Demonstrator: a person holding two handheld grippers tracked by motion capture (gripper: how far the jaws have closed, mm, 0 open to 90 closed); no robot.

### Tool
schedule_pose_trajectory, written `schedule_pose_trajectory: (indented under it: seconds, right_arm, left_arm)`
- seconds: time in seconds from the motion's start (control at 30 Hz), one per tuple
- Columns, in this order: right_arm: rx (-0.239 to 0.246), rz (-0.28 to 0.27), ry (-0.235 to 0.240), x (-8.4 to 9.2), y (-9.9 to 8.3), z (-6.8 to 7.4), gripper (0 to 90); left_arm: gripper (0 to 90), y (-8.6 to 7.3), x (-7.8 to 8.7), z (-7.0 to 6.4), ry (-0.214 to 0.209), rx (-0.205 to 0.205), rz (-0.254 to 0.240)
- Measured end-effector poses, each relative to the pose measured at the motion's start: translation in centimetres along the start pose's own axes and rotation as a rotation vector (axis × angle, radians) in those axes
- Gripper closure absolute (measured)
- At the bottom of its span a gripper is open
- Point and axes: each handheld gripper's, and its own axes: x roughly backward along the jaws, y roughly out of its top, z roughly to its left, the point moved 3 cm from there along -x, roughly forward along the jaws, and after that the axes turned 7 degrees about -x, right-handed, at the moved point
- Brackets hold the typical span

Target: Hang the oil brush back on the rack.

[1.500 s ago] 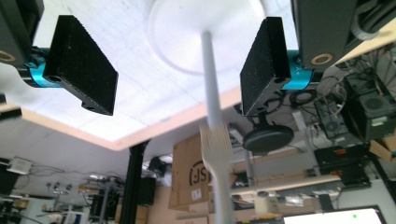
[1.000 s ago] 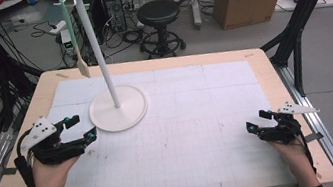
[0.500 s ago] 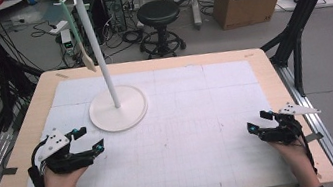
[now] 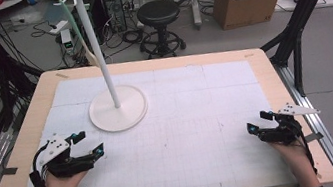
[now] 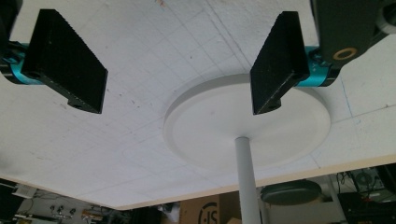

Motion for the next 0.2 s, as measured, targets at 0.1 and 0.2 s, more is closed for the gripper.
schedule_pose_trajectory:
  seconds: [0.1,0.2]
  right_arm:
    - [-0.001,0.002,-0.002,0.01,0.00,-0.02,16.7]
    - [0.000,0.001,-0.002,0.00,0.02,-0.02,16.7]
  left_arm:
    - [19.3,-0.05,0.04,-0.05,0.001,-0.003,0.004]
    - [18.9,-0.08,0.15,0.02,-0.001,0.000,0.001]
